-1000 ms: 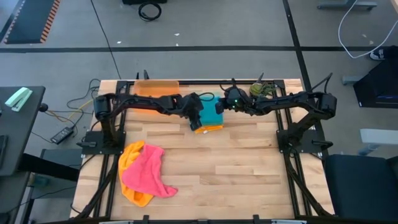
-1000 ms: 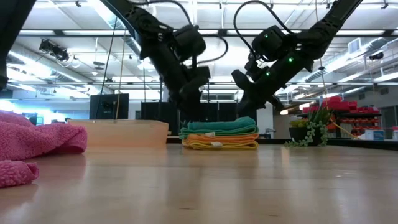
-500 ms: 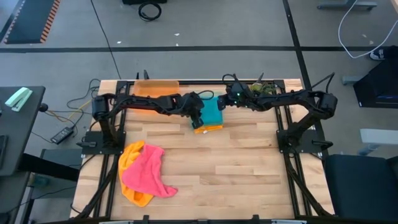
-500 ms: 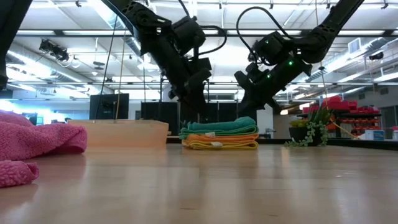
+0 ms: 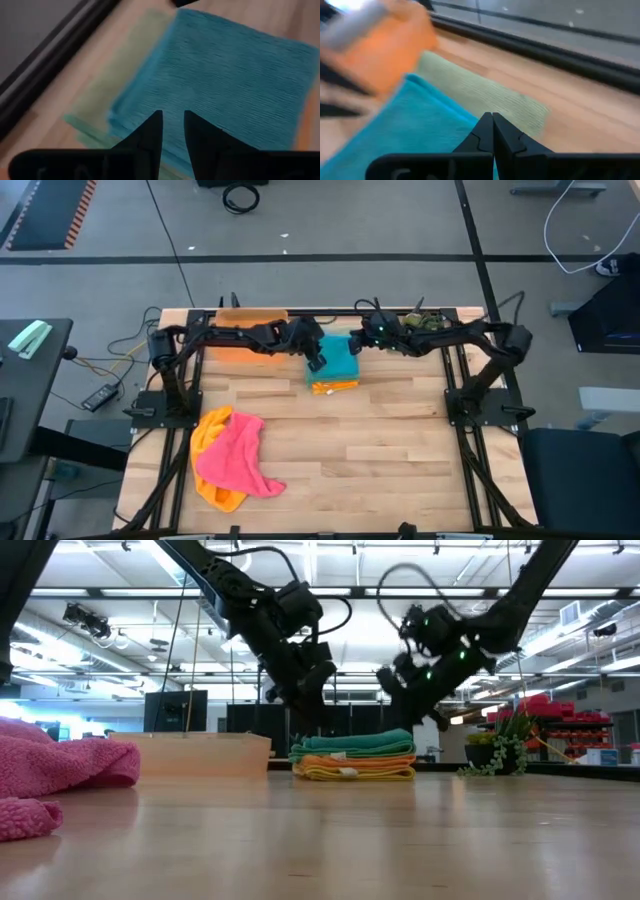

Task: Fold microfiber towels
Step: Fold the pink towel

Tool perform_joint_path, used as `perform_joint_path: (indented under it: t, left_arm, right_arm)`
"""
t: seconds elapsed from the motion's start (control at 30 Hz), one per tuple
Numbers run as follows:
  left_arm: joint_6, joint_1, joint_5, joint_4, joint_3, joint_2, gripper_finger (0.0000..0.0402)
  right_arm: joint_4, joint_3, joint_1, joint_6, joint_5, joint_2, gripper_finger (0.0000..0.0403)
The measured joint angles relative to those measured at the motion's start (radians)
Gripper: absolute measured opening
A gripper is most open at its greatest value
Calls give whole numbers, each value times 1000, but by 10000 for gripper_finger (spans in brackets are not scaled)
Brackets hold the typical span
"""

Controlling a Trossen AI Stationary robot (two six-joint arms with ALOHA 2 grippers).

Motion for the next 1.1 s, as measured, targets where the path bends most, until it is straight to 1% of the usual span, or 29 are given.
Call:
perform_joint_path:
  t: [0.1,0.17,0.23,0.27,0.33,0.4,0.57,0.77,0.9,0.97,1.1]
  left_arm:
    - [10,27,-1,12,0,3,82]
    - [10,43,-1,22,0,3,79]
    - [15,52,-1,28,0,6,78]
    - [20,56,-1,32,0,8,78]
    - [24,60,0,42,0,15,79]
    - [19,63,1,52,1,33,78]
    - [-7,53,1,62,-1,70,71]
    - [-16,51,-20,59,0,70,62]
    - [-18,54,-28,80,0,66,62]
    - [-7,51,-37,76,-2,36,63]
    - [-4,32,-40,64,0,-65,61]
  right_arm:
    - [-70,1,42,-8,-5,-86,2]
    - [-183,1,101,-5,-32,-140,2]
    - [-305,0,182,-6,-26,-173,2]
    - [-333,-8,223,-3,6,-181,2]
    - [-332,-30,294,19,74,-184,2]
    - [-312,-42,334,39,119,-176,2]
    - [-313,-49,357,70,186,-141,2]
    - [-355,-49,366,91,180,-127,2]
    - [-355,-38,376,68,177,-164,5]
    - [-354,-28,386,66,182,-197,7]
    - [-372,-19,420,61,185,-275,9]
